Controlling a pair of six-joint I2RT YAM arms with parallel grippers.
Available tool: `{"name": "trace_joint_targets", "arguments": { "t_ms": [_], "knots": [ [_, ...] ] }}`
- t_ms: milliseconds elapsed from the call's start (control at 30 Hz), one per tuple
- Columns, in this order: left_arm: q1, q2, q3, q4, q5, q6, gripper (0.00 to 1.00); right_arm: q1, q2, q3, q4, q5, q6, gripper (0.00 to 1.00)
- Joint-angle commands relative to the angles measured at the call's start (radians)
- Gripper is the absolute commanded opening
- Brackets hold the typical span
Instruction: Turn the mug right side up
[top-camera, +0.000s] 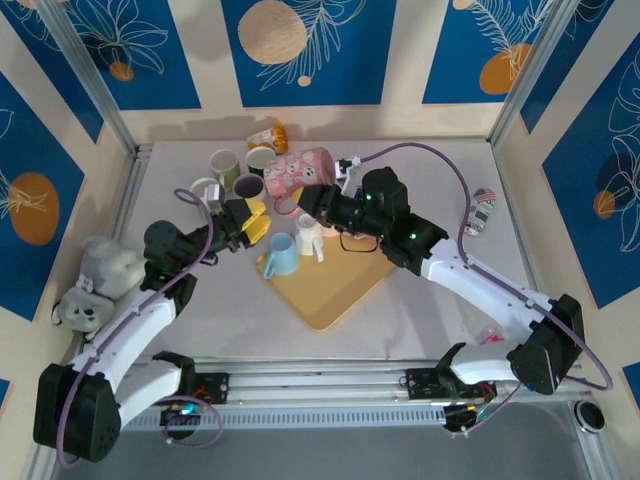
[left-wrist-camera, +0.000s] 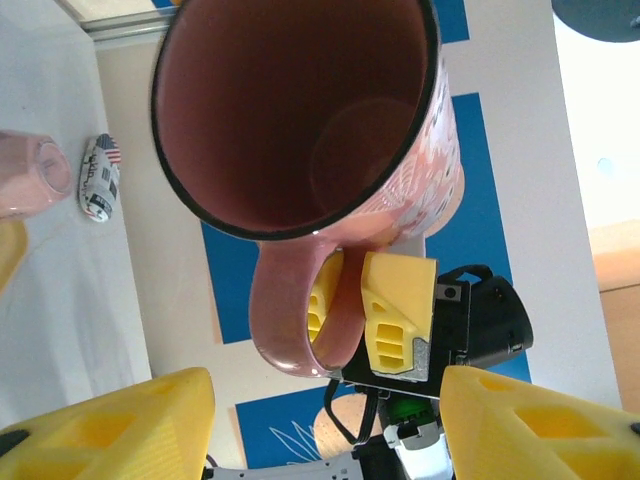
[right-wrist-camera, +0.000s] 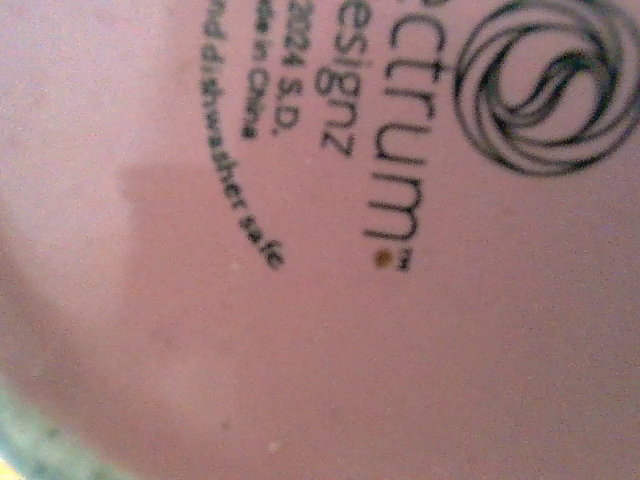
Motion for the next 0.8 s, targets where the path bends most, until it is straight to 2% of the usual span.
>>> {"name": "trace_joint_targets", "arguments": {
  "t_ms": [0, 300, 600, 767],
  "knots": [
    [-0.046, 0.009, 0.016, 0.080, -0.064, 0.009, 0.61, 0.012, -0.006, 0.049, 0.200, -0.023, 0.017, 0.00],
    [-0.113, 0.011, 0.002, 0.098, -0.179, 0.021, 0.53, 0.032, 0.011, 0.034, 0.273, -0.002, 0.062, 0.00],
    [-0.121, 0.019, 0.002, 0.126, -0.238, 0.045, 0.48, 0.057, 0.008, -0.004, 0.317, 0.006, 0.099, 0.00],
    [-0.122, 0.043, 0.023, 0.168, -0.257, 0.043, 0.41, 0.066, 0.004, -0.021, 0.317, 0.006, 0.105, 0.00]
  ]
}}
